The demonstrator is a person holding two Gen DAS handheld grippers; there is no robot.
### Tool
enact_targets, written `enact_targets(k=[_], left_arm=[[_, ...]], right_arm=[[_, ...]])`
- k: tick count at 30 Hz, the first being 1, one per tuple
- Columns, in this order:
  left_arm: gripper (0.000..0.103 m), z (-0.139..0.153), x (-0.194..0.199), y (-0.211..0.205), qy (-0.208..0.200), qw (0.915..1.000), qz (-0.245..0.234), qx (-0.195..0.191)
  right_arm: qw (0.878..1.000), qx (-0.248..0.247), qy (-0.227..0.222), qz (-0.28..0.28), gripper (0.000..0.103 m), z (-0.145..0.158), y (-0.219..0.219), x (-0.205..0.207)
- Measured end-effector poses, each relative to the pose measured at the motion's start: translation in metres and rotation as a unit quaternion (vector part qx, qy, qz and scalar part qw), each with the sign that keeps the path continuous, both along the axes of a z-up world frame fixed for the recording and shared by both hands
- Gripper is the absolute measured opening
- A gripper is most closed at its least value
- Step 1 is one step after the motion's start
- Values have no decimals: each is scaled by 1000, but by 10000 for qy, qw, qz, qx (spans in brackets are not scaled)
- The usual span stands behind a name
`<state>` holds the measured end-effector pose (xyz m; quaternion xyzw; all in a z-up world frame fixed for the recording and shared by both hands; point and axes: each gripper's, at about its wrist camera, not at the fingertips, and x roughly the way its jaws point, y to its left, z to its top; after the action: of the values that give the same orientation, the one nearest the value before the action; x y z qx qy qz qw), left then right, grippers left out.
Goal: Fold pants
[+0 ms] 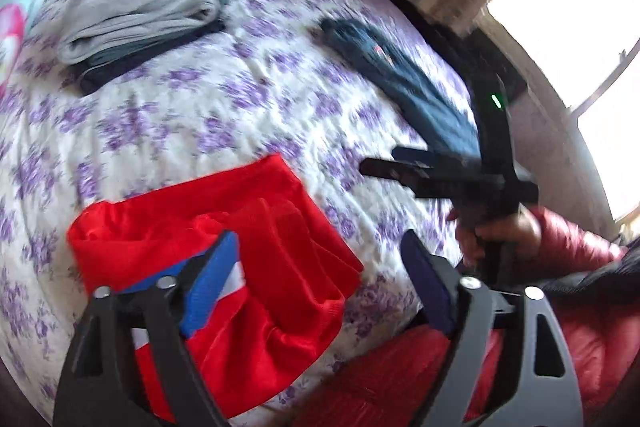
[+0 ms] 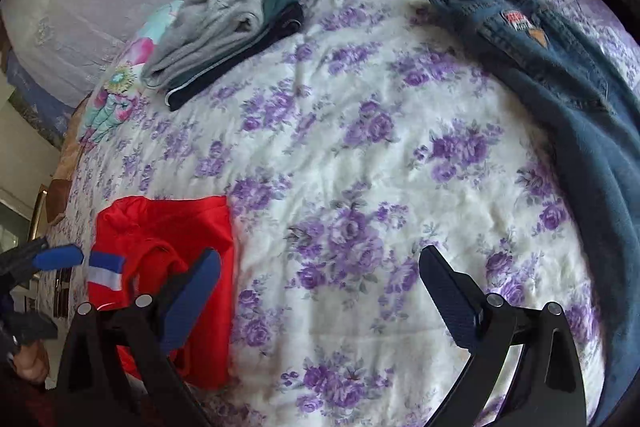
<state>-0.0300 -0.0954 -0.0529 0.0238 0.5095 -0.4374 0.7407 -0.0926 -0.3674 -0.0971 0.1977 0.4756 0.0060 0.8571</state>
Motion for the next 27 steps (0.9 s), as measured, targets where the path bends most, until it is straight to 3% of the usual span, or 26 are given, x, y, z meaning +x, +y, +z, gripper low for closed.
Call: enact_targets(k=[3,6,9,11,12,14,15,18,19,21,24,26,27], left_arm=[[89,0,20,41,306,9958,854,-110],[89,-16,36,90,648,9798,1894,-34],[89,-33,33,119,845,9696,2289,193],[89,-51,27,124,964,9688,2249,404],[89,-61,24,124,1033,9691,2161,587],[94,-96,20,114,1098,9639,2024,1335],[98,-108,20,112,1169,9606,2014,1515],[99,-116,24,125,1486,9553,2260,1193],[99,-110,23,130,1379,9539,2367,1224],[97,-93,19,134,973,9558,2498,1206],[97,-65,27,137,518,9605,2606,828],[97,-55,41,132,402,9623,2586,746],[97,-53,49,127,361,9628,2560,786]], right_arm=[[9963,-427,-258,704,99,15,43,10],[9821,-951,-472,1559,99,23,94,23],[9656,-1435,-470,2118,99,20,133,33],[9557,-1867,50,2274,99,-4,147,44],[9544,-1864,326,2310,99,-20,146,49],[9711,-1085,549,2053,100,-38,128,55],[9746,-827,656,1973,100,-39,121,57],[9714,-1211,346,2013,99,-17,127,50],[9703,-1286,151,2043,99,-4,130,46],[9701,-830,-177,2274,99,17,134,46],[9706,-364,97,2378,94,14,139,60],[9757,-108,469,2136,74,-2,132,67],[9795,85,619,1914,71,-9,124,69]])
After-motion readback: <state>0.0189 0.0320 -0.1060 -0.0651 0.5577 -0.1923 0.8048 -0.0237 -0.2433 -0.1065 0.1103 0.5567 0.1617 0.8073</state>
